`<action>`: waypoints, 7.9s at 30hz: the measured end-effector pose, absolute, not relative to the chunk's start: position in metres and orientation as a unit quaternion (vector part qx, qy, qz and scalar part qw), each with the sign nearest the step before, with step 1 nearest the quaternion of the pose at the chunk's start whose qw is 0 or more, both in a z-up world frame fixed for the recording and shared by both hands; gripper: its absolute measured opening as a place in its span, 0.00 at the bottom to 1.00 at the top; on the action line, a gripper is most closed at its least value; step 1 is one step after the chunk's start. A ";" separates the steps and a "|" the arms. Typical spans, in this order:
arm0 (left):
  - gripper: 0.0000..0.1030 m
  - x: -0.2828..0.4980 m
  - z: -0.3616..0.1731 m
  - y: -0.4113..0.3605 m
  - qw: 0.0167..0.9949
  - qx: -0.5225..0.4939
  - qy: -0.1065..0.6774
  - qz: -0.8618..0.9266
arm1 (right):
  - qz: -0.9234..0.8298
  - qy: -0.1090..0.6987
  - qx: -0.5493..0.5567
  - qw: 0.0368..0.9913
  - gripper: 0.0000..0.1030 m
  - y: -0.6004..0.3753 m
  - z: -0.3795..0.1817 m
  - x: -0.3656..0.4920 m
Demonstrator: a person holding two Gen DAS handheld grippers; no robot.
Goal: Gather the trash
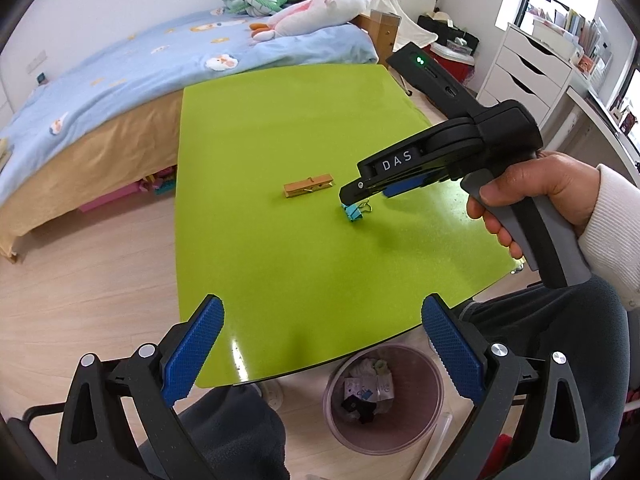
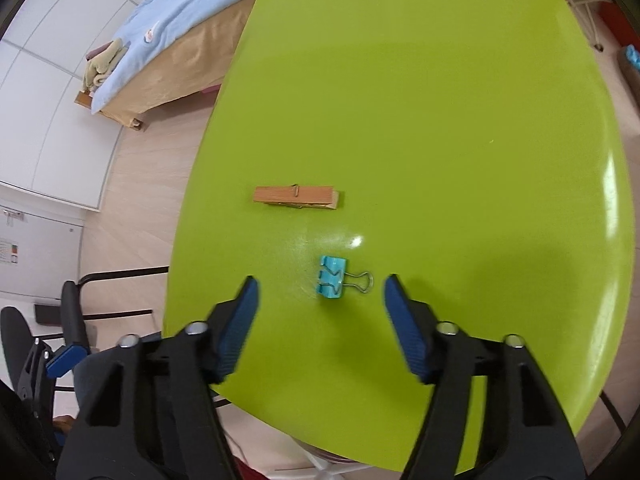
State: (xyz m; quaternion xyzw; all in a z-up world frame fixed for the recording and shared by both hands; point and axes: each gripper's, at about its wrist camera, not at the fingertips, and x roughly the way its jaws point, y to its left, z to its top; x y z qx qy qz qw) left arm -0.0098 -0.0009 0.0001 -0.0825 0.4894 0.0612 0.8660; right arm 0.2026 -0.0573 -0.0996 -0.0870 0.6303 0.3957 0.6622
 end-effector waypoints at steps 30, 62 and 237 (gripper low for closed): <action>0.93 0.053 -0.006 0.016 0.857 -0.044 0.513 0.027 | 0.400 0.610 -0.069 0.680 0.01 -0.101 -0.067 0.199; 0.65 0.170 -0.092 0.034 0.798 0.014 0.602 -0.034 | 0.380 0.619 -0.084 0.683 0.01 -0.127 -0.070 0.207; 0.94 -0.035 0.072 -0.022 0.898 -0.110 0.424 0.039 | 0.391 0.427 -0.111 0.808 0.96 -0.202 0.061 0.061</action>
